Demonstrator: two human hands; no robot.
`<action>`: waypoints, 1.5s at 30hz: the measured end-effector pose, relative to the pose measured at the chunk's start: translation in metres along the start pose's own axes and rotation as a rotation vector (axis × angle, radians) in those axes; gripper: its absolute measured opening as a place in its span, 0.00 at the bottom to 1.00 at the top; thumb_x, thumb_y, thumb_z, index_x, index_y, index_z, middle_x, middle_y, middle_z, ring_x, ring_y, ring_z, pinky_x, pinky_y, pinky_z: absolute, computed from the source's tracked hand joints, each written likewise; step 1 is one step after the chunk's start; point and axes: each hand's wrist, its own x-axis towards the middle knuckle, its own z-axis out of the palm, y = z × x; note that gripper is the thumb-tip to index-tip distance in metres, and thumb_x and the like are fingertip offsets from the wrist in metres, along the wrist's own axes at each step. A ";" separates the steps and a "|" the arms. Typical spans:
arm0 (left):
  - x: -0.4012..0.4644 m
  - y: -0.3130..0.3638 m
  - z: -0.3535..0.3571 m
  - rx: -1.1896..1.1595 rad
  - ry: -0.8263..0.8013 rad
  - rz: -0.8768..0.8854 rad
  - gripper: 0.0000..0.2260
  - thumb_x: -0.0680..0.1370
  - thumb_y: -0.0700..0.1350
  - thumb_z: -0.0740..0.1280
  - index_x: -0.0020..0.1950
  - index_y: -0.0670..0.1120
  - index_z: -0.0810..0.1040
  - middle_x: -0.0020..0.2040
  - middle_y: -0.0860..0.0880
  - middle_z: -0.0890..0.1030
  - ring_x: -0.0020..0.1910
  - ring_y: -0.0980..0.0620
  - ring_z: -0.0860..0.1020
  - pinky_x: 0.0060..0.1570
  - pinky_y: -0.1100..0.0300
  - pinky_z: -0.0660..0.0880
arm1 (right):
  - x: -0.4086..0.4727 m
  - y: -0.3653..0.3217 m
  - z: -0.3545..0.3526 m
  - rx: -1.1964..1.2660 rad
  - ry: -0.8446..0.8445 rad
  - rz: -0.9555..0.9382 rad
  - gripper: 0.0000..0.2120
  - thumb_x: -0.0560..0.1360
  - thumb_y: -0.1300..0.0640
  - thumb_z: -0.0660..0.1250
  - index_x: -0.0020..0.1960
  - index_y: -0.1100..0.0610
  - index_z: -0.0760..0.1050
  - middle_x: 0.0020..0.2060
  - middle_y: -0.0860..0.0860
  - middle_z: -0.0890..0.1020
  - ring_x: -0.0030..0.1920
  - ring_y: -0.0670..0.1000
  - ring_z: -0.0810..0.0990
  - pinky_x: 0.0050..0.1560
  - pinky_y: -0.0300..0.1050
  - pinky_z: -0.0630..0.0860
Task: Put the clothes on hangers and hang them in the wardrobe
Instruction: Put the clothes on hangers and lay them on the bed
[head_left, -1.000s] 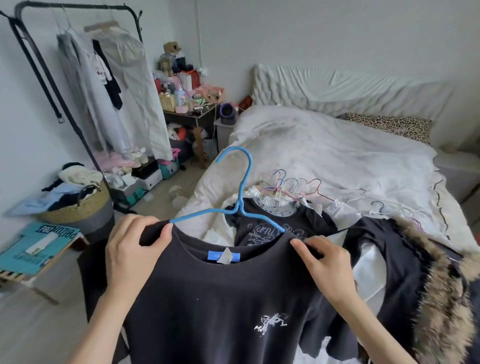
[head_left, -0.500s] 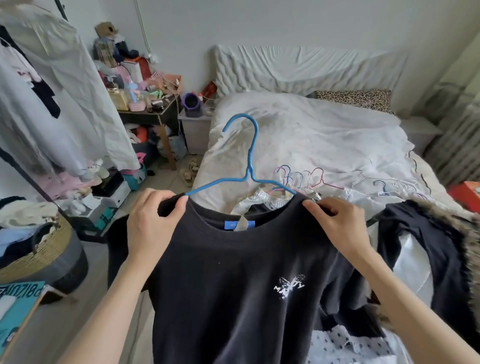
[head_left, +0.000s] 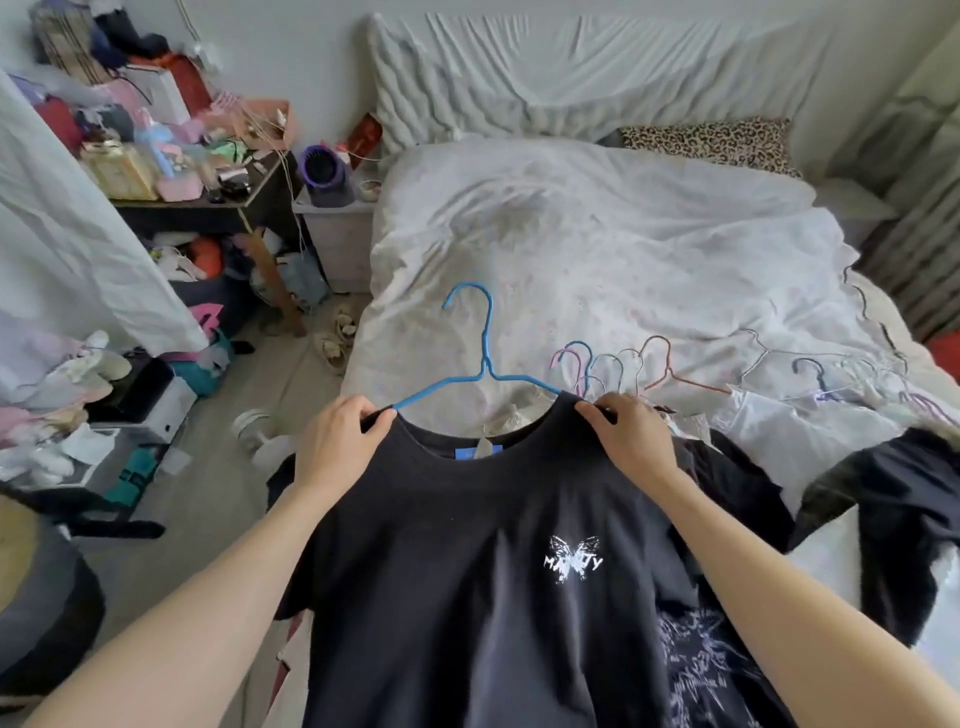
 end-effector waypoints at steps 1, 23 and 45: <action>0.008 -0.006 0.019 0.008 -0.036 -0.017 0.13 0.77 0.53 0.64 0.43 0.43 0.76 0.40 0.50 0.75 0.41 0.48 0.75 0.34 0.57 0.66 | 0.008 0.010 0.016 -0.013 -0.009 0.011 0.16 0.76 0.46 0.63 0.51 0.59 0.78 0.47 0.55 0.80 0.49 0.57 0.77 0.44 0.46 0.68; -0.094 -0.004 0.053 0.067 -0.464 0.149 0.26 0.77 0.56 0.56 0.71 0.44 0.66 0.71 0.39 0.65 0.71 0.39 0.62 0.68 0.46 0.61 | -0.131 0.029 0.055 -0.129 -0.211 -0.038 0.28 0.76 0.47 0.63 0.73 0.55 0.62 0.72 0.53 0.64 0.74 0.54 0.57 0.72 0.57 0.51; -0.415 0.230 -0.001 -0.227 -0.748 1.080 0.31 0.74 0.62 0.46 0.72 0.48 0.66 0.73 0.45 0.63 0.74 0.44 0.56 0.70 0.48 0.53 | -0.578 0.087 -0.144 -0.303 0.476 0.755 0.30 0.76 0.34 0.45 0.68 0.52 0.64 0.65 0.56 0.74 0.65 0.59 0.73 0.62 0.63 0.63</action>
